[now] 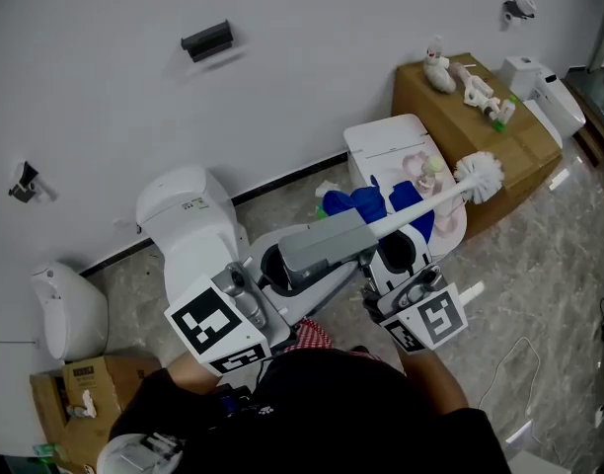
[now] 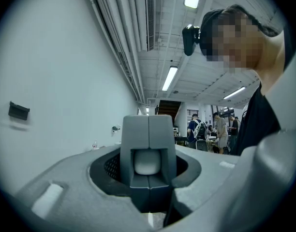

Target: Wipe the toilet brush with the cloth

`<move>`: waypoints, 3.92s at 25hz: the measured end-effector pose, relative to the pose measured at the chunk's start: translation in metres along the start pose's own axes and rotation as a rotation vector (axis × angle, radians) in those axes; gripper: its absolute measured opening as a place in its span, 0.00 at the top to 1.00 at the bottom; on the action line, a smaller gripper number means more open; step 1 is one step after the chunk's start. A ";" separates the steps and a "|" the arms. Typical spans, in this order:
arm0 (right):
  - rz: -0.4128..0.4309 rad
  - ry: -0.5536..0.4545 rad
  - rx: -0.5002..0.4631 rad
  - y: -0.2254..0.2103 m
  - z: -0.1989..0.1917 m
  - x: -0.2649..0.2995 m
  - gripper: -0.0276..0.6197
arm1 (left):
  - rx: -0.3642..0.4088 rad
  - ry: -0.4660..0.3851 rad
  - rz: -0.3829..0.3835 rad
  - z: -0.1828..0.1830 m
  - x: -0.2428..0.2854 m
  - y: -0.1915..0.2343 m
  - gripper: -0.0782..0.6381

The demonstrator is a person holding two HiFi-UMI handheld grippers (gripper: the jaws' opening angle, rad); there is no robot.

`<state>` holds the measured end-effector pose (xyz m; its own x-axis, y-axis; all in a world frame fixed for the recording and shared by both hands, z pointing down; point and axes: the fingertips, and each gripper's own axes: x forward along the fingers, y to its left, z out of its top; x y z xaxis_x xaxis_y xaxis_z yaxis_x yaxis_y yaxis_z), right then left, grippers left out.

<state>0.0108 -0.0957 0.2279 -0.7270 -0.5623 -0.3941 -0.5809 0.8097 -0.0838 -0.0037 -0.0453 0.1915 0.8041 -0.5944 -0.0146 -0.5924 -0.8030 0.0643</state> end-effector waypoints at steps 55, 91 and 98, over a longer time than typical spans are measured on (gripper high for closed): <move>-0.197 -0.043 0.144 -0.082 0.000 -0.027 0.86 | -0.020 0.007 0.024 -0.003 -0.003 0.007 0.66; -0.374 -0.081 0.133 -0.145 0.012 -0.067 0.86 | -0.029 -0.011 -0.004 0.000 -0.004 0.005 0.66; -0.358 -0.058 0.151 -0.136 0.004 -0.061 0.86 | -0.017 -0.012 0.004 0.002 -0.003 0.009 0.66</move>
<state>0.1350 -0.1709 0.2600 -0.4637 -0.8070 -0.3657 -0.7305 0.5818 -0.3576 -0.0120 -0.0508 0.1900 0.8011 -0.5979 -0.0267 -0.5944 -0.8001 0.0814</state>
